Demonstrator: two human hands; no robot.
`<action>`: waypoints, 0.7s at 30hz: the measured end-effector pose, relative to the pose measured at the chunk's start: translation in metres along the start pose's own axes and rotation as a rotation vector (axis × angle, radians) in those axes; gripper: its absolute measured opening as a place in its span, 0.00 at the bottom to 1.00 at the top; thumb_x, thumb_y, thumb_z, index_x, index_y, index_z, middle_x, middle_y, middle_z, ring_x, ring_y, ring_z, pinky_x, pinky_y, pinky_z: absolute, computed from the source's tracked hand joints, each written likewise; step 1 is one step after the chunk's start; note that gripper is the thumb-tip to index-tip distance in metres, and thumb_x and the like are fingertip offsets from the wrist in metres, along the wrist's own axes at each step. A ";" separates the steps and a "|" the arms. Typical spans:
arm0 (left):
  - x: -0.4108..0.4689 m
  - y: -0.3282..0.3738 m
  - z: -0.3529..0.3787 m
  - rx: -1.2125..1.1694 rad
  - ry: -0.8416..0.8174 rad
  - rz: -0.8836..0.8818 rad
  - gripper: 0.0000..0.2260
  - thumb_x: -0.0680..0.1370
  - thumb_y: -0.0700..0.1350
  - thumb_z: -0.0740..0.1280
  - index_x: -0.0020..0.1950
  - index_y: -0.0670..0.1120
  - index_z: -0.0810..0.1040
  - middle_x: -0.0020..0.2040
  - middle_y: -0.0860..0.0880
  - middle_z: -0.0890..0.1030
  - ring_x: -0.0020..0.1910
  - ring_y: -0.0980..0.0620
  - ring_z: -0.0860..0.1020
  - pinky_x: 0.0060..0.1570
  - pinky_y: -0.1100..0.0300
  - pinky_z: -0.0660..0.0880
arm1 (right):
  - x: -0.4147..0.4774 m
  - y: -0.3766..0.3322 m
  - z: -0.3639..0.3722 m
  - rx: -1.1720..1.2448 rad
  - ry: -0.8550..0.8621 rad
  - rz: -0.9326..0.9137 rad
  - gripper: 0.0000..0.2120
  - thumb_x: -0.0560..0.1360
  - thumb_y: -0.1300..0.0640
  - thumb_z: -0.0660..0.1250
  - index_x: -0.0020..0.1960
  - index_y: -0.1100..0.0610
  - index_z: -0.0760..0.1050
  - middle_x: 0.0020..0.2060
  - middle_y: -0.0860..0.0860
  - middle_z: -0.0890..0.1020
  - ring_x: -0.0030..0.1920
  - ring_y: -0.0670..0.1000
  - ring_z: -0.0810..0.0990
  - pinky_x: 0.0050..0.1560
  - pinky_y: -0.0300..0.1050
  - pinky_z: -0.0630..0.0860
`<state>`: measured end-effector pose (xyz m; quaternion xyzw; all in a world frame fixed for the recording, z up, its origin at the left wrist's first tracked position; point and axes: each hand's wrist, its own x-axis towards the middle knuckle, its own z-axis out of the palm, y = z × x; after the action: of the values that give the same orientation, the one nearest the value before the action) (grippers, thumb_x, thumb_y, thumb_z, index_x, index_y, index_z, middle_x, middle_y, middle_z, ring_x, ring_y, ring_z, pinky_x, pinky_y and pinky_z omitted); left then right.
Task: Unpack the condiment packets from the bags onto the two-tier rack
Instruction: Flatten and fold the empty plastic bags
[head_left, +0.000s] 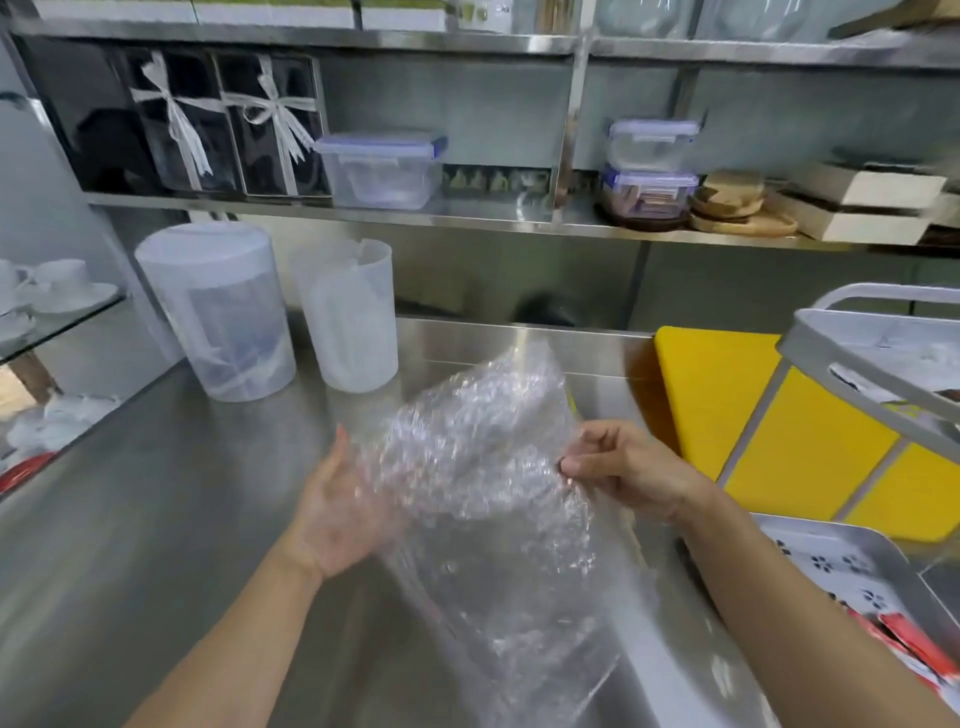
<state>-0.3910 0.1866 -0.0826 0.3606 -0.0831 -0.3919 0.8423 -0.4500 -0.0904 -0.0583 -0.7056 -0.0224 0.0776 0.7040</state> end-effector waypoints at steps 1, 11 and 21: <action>-0.001 -0.010 -0.002 -0.036 0.028 -0.027 0.29 0.72 0.64 0.58 0.60 0.45 0.79 0.58 0.42 0.81 0.58 0.43 0.79 0.54 0.47 0.76 | 0.000 0.003 0.001 0.063 0.051 -0.011 0.07 0.58 0.61 0.77 0.31 0.59 0.79 0.26 0.53 0.79 0.28 0.48 0.75 0.30 0.38 0.73; 0.011 -0.038 0.010 0.498 0.391 -0.106 0.37 0.65 0.56 0.74 0.67 0.38 0.67 0.50 0.43 0.80 0.46 0.49 0.81 0.45 0.56 0.75 | -0.006 0.028 0.019 0.094 0.531 0.116 0.07 0.69 0.69 0.69 0.34 0.62 0.77 0.23 0.50 0.79 0.25 0.48 0.75 0.24 0.36 0.71; 0.002 -0.044 0.010 0.784 0.520 0.145 0.07 0.71 0.38 0.70 0.46 0.43 0.74 0.47 0.52 0.80 0.50 0.52 0.78 0.49 0.62 0.72 | -0.033 0.037 0.013 0.118 0.247 0.275 0.09 0.70 0.69 0.67 0.46 0.57 0.75 0.33 0.54 0.79 0.30 0.49 0.75 0.33 0.44 0.75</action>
<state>-0.4201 0.1609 -0.1057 0.7307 -0.0362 -0.1679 0.6608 -0.4868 -0.0827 -0.0927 -0.6637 0.1653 0.0870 0.7243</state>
